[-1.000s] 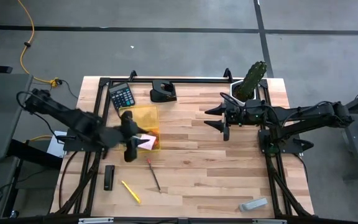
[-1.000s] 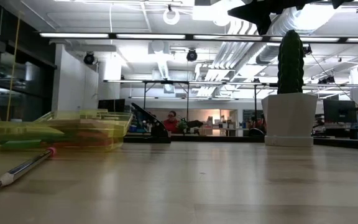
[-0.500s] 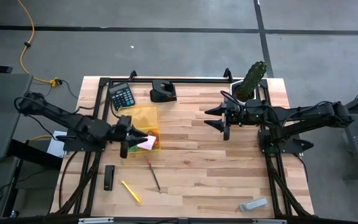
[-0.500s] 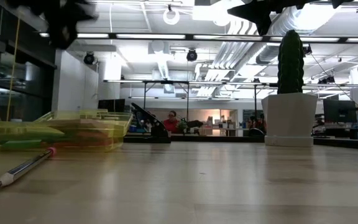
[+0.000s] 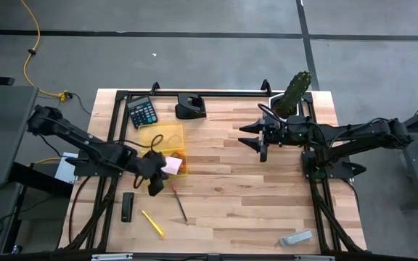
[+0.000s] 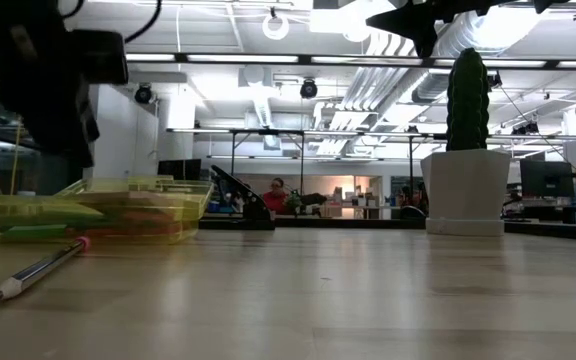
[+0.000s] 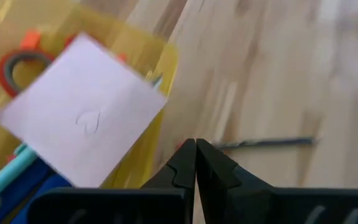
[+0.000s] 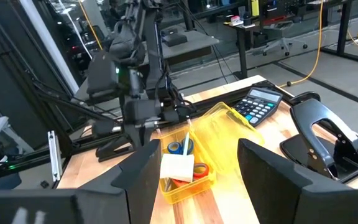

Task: Pack school essentials
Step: Put the pink sticky notes into the yellow supply box, then put the blue pencil into the yellow supply box

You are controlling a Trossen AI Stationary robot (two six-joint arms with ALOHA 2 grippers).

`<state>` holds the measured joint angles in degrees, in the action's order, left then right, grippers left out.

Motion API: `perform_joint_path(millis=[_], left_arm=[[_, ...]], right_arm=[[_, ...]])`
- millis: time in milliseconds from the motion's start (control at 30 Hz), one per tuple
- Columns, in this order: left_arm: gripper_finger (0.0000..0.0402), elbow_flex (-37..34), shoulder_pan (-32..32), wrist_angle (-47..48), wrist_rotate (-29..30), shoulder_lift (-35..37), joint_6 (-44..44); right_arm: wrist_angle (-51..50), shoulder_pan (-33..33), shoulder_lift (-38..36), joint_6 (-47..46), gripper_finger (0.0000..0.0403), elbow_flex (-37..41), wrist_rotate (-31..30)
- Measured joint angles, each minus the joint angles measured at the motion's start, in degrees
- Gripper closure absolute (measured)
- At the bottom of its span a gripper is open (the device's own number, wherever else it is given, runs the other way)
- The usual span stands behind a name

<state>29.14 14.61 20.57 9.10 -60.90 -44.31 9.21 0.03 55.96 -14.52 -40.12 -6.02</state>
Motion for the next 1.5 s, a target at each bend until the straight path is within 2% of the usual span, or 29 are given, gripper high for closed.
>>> perform_joint_path(millis=[133,300,467,833,1067,1267,1367,1500], left_arm=[[0.0401,1.1,0.0,2.0,-0.9,-5.3,1.4],[0.0401,2.1,0.0,2.0,0.0,-8.3,1.4],[0.0401,3.5,0.0,1.9,2.5,-8.5,1.8],[0.0401,4.0,-0.3,5.3,3.5,-9.8,4.7],[0.0401,3.9,-3.0,3.2,5.9,-9.9,6.1],[0.0401,3.9,-6.1,2.5,5.6,-10.3,9.5],[0.0401,4.5,-7.3,-0.3,3.3,-7.6,10.8],[0.0401,7.4,-7.6,-7.0,2.9,-0.5,18.4]], right_arm=[[0.0,0.0,0.0,0.0,0.0197,0.0,0.0],[0.0,0.0,0.0,0.0,0.0197,0.0,0.0],[0.0,0.0,0.0,0.0,0.0197,0.0,0.0],[-0.3,0.0,0.0,0.0,0.0197,0.0,0.0],[-0.4,0.0,0.0,0.0,0.0197,0.0,0.0],[-0.4,0.0,0.0,0.0,0.0197,0.0,0.0],[-0.4,0.0,0.0,-0.1,0.0197,0.0,0.0],[0.1,0.0,0.0,0.4,0.0197,0.0,0.0]])
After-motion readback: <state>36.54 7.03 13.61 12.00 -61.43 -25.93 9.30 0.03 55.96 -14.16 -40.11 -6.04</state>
